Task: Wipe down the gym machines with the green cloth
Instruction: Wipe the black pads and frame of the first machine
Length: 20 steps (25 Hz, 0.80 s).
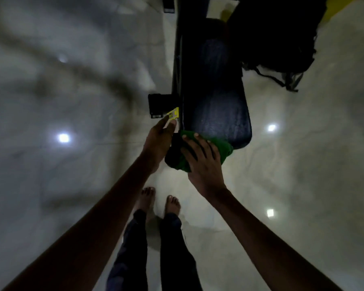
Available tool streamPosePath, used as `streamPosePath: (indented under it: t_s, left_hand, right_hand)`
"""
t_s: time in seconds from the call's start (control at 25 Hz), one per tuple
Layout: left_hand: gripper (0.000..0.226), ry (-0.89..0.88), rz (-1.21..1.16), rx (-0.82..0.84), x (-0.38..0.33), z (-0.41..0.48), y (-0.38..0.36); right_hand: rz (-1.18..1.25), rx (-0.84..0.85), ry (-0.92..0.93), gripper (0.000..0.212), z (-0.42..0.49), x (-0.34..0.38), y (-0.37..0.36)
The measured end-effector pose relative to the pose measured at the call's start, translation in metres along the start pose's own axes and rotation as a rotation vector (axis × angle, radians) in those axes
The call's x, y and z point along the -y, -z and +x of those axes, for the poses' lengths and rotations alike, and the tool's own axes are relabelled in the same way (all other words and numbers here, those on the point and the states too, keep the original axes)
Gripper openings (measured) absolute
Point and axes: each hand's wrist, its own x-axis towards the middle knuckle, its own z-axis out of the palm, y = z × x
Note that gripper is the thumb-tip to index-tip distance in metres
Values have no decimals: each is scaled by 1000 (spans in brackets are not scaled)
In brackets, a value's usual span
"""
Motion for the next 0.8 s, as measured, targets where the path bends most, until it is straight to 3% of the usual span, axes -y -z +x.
streamPosePath:
  t_s: [0.08, 0.16, 0.24, 0.4, 0.52, 0.6, 0.68, 0.8]
  left_hand:
    - [50, 19, 59, 77, -12, 7, -3]
    - [64, -60, 369, 96, -13, 11, -11]
    - [69, -184, 612, 42, -6, 8, -16]
    - [78, -523, 683, -27, -6, -6, -26]
    - [59, -791, 951, 32, -3, 0, -22]
    - [55, -871, 1040, 81, -4, 4, -27]
    - [61, -851, 1072, 113, -12, 11, -32]
    - [71, -779, 1092, 153, -29, 25, -35]
  right_hand:
    - [63, -53, -182, 72, -12, 10, -5]
    - [182, -106, -457, 83, -23, 18, -11]
    - [357, -273, -722, 84, -16, 42, -17]
    - [765, -732, -1168, 77, 19, 77, -12]
    - [903, -1004, -1322, 53, 42, 71, -4]
    - [926, -1097, -1465, 46, 52, 54, 4]
    - [948, -1120, -1586, 47, 59, 35, 6]
    - [954, -1104, -1592, 51, 51, 10, -1]
